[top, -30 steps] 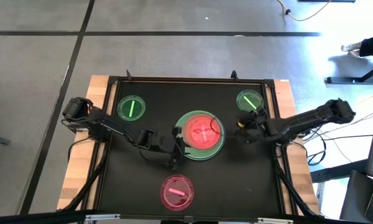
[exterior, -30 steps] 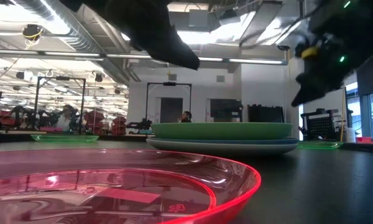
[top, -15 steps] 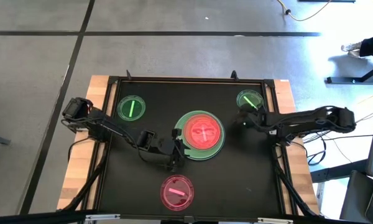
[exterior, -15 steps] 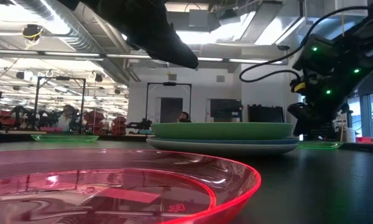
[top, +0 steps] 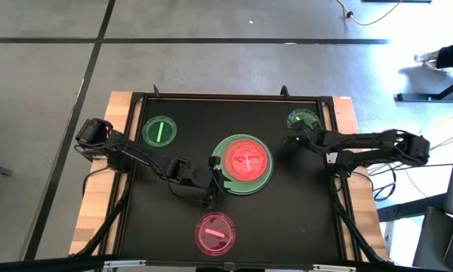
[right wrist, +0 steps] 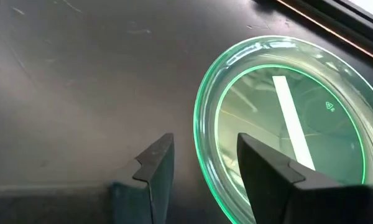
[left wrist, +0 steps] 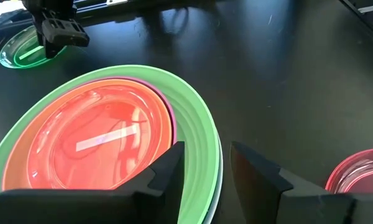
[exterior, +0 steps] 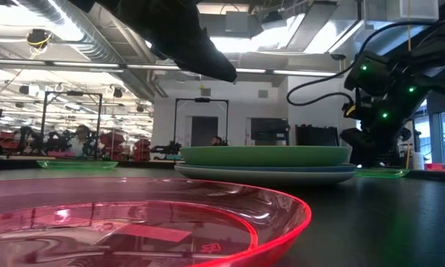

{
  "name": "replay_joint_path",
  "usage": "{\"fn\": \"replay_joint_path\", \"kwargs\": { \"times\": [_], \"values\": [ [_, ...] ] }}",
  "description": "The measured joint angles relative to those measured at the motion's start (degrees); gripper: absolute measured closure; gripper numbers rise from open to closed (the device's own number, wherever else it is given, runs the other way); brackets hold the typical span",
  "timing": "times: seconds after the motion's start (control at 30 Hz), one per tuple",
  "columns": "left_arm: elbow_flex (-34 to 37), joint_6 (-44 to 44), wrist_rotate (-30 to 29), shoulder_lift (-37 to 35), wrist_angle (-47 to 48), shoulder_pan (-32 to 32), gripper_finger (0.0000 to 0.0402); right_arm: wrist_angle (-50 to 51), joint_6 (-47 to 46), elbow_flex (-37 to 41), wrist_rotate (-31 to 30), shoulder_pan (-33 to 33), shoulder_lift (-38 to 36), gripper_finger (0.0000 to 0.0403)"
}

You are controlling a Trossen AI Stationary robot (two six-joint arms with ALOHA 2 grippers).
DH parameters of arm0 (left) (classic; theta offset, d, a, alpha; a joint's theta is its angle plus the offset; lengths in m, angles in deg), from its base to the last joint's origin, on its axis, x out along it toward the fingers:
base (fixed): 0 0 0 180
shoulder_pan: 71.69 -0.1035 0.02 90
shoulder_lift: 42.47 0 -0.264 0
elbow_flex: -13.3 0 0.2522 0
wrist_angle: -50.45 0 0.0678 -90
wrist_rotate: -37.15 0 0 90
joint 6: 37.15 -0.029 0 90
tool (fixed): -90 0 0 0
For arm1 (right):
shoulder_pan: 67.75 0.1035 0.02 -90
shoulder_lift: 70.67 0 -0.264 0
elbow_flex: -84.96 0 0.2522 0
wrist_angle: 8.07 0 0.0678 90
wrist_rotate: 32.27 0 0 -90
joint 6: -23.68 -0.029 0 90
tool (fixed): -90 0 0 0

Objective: Stack plastic plates
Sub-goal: Stack the small green plate on the small red plate

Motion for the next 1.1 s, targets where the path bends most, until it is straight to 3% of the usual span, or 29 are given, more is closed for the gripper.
{"fn": "replay_joint_path", "kwargs": {
  "times": [0.27, 0.67, 0.9, 1.1],
  "values": [
    [0.0, 0.0, 0.0, 0.0, 0.0, 0.0, 0.0279, -2.6, 0.6, 0.0, -1.7, 0.1, 6.0, 0.025],
    [0.0, 0.0, 0.0, 0.0, 0.0, 0.0, 0.0279, -5.1, 3.2, 0.0, -3.8, 0.1, 10.0, 0.0394],
    [0.0, 0.0, 0.0, 0.0, 0.0, 0.0, 0.0279, -6.4, 7.3, -0.7, -1.4, 1.4, 8.6, 0.0393],
    [0.0, 0.0, 0.0, 0.0, 0.0, 0.0, 0.0279, -6.0, 9.2, -4.2, -2.5, 10.6, 4.5, 0.0399]
  ]
}}
